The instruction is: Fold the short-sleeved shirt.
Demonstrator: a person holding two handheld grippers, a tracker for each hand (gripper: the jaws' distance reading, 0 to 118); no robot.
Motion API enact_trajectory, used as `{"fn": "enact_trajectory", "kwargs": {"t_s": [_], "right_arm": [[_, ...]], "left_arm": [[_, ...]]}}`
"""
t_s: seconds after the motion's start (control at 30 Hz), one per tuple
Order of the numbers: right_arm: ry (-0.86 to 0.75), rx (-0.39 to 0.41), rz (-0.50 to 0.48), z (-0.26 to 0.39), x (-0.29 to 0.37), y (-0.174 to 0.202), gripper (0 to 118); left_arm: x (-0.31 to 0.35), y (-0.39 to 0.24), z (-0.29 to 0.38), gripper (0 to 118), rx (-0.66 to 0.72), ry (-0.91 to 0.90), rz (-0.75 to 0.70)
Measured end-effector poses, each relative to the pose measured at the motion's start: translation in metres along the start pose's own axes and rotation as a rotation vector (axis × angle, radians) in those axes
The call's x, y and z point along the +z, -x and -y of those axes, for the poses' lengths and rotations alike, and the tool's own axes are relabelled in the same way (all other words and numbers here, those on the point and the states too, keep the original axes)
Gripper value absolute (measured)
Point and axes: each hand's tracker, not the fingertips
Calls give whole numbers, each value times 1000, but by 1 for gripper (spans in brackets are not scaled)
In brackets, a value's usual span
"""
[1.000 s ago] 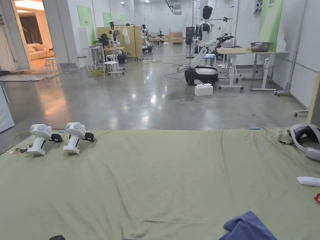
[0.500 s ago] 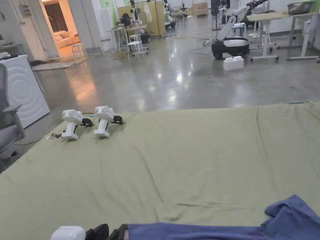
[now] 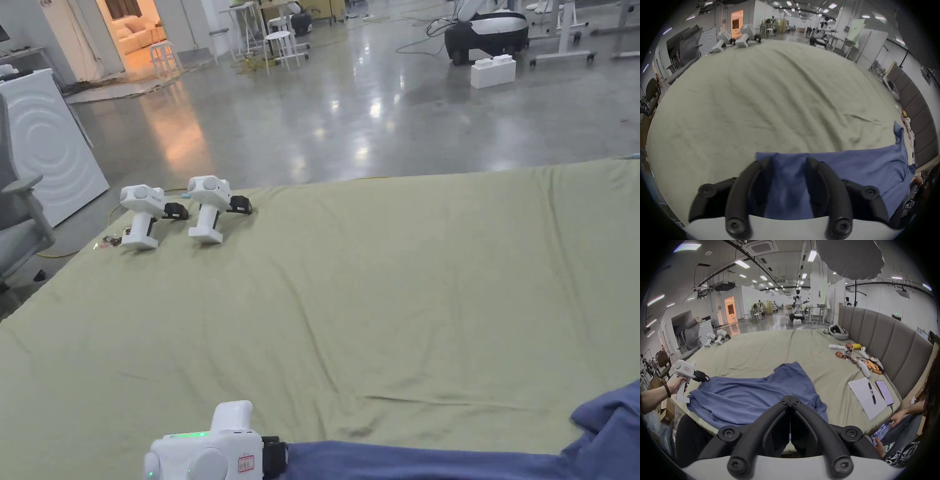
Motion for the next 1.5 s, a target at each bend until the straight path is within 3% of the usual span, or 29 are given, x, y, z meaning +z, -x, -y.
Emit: {"fn": "enact_trajectory", "kwargs": {"t_s": [0.13,0.27,0.3,0.33,0.37,0.4,0.43,0.63,0.67,0.73,0.77,0.8,0.83,0.9,0.97,1.07,1.1,1.17,1.23,1.27,1.37,1.4,1.5], "right_arm": [[31,1,-2,2,-11,-5,3],[54,-18,-83,-19,-48,-17,3],[76,-22,-116,-33,-65,-19,9],[107,-27,-145,-48,-86,-24,28],[142,-35,-175,-63,-111,-29,73],[192,-36,-196,-76,-140,-33,101],[297,-25,-191,-91,-172,-33,108],[607,65,8,-89,-317,-53,105],[638,59,25,-85,-328,-57,94],[668,31,44,-71,-341,-61,48],[681,28,47,-65,-344,-59,41],[650,26,49,-60,-337,-54,23],[577,54,62,-59,-322,-48,23],[582,110,15,-56,-318,-43,7],[583,96,12,-55,-313,-44,6],[490,-80,-69,-67,-271,-56,5],[453,-94,-80,-70,-253,-59,5],[387,-55,-90,-73,-207,-64,5],[354,-75,-112,-66,-164,-70,5],[359,-75,-111,-58,-144,-73,5],[338,-95,-110,-26,-98,-77,5],[330,-108,-98,-14,-87,-79,5],[332,-127,-96,18,-65,-78,5]], "left_arm": [[-3,-13,-7,5,-11,52,38],[-15,-27,-11,5,-121,93,-48],[-15,-27,-13,5,-109,95,-42],[-18,-24,-15,5,-101,105,-40],[-19,-22,-18,5,-93,121,-36],[-20,-21,-21,5,-93,131,-31],[-21,-19,-22,5,-86,143,-26],[-19,-23,-27,5,-88,173,-25],[-19,-22,-27,5,-101,161,-40],[-19,-23,-27,5,-107,160,-40],[-19,-22,-27,5,-101,158,-40],[-19,-22,-27,5,-91,159,-37],[-19,-22,-27,5,-86,155,-39],[-26,-15,-23,5,-92,149,-43],[-6,-14,-5,5,-30,152,-17],[65,-33,23,5,-22,40,82],[31,-33,-9,5,-38,-3,107],[113,-4,46,5,-76,-63,138],[153,10,112,5,-76,-93,165],[164,9,84,5,-67,-101,168],[197,26,166,5,43,-94,213],[176,33,141,5,73,-91,224],[189,42,201,5,144,-86,221]]}}
